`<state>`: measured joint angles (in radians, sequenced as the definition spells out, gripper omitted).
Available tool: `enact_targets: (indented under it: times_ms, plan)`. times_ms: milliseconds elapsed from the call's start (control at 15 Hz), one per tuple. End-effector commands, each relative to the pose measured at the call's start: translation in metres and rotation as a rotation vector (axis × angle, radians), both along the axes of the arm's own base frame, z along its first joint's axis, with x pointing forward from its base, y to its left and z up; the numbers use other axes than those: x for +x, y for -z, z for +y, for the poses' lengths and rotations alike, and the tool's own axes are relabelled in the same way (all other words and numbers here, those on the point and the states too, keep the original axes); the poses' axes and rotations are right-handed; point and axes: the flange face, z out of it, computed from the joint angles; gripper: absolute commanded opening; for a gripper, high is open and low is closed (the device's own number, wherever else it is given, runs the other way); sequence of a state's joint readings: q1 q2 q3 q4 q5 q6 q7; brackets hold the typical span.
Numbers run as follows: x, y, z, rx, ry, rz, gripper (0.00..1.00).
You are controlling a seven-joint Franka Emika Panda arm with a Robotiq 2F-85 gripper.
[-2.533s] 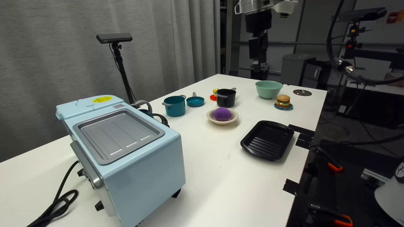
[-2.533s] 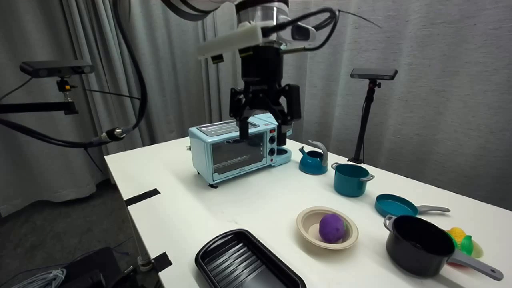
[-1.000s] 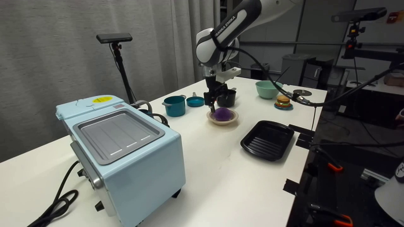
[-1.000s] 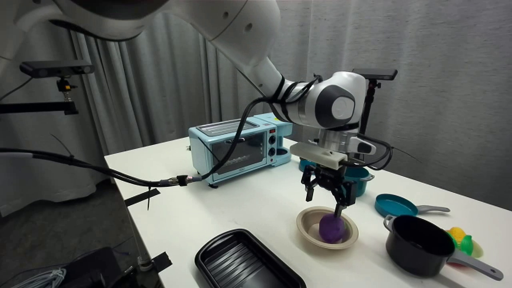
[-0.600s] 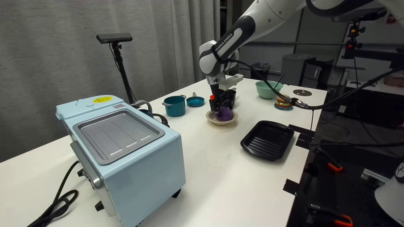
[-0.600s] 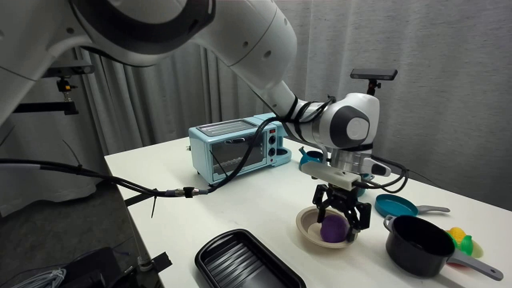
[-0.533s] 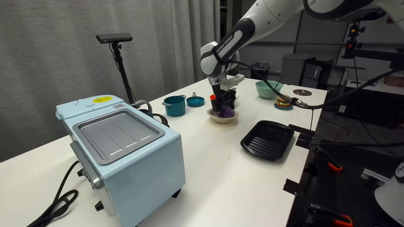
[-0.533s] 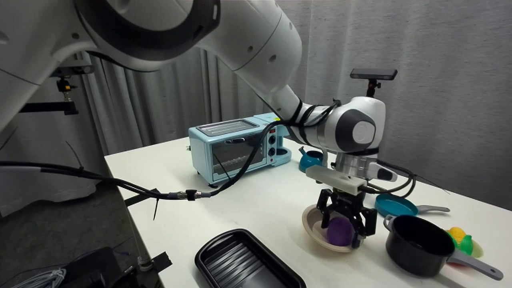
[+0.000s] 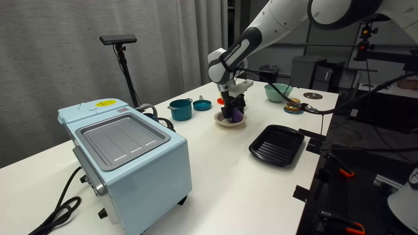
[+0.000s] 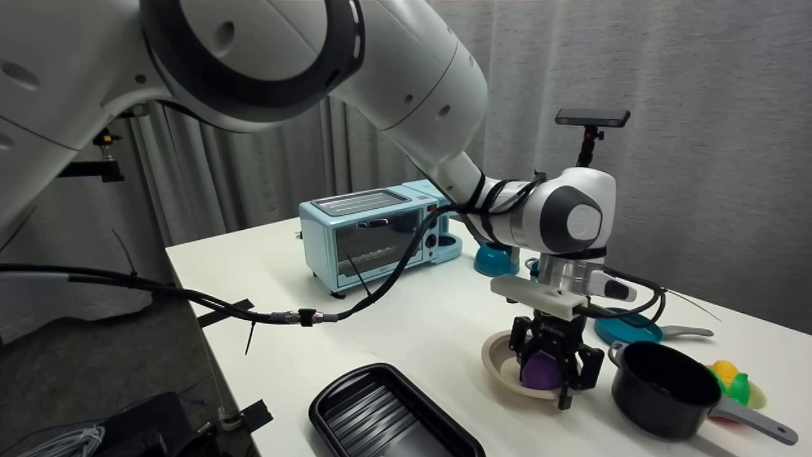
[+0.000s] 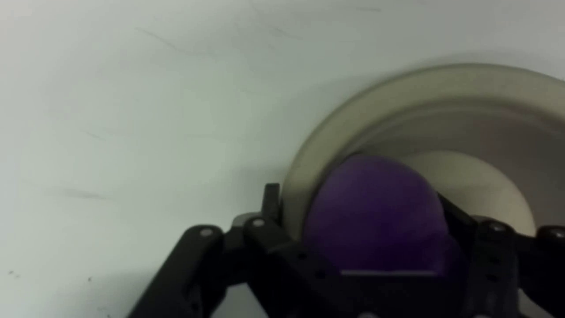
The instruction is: Put the purple plushie on the table
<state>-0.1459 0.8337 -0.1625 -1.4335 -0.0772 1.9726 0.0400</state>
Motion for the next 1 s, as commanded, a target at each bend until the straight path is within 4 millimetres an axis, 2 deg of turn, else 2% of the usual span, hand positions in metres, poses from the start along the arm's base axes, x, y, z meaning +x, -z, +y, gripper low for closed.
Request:
enact_targets:
  times_ms: [0, 67, 133, 333, 400, 467, 600, 667, 933]
  plan:
    - [0.009, -0.012, 0.003, -0.022, 0.001, 0.004, 0.45]
    - [0.010, -0.017, 0.003, -0.022, -0.001, 0.001, 0.47]
    - [0.011, -0.021, 0.003, -0.025, 0.000, -0.003, 0.31]
    - [0.012, -0.034, -0.002, -0.026, 0.003, -0.019, 0.11]
    - [0.012, -0.037, -0.002, -0.026, 0.002, -0.021, 0.28]
    - [0.012, -0.040, -0.001, -0.026, -0.003, -0.018, 0.53]
    - [0.011, -0.043, -0.002, -0.031, -0.007, -0.007, 0.55]
    - [0.010, -0.044, -0.002, -0.032, -0.009, -0.004, 0.60]
    - [0.008, -0.053, 0.004, -0.036, -0.022, -0.007, 0.92]
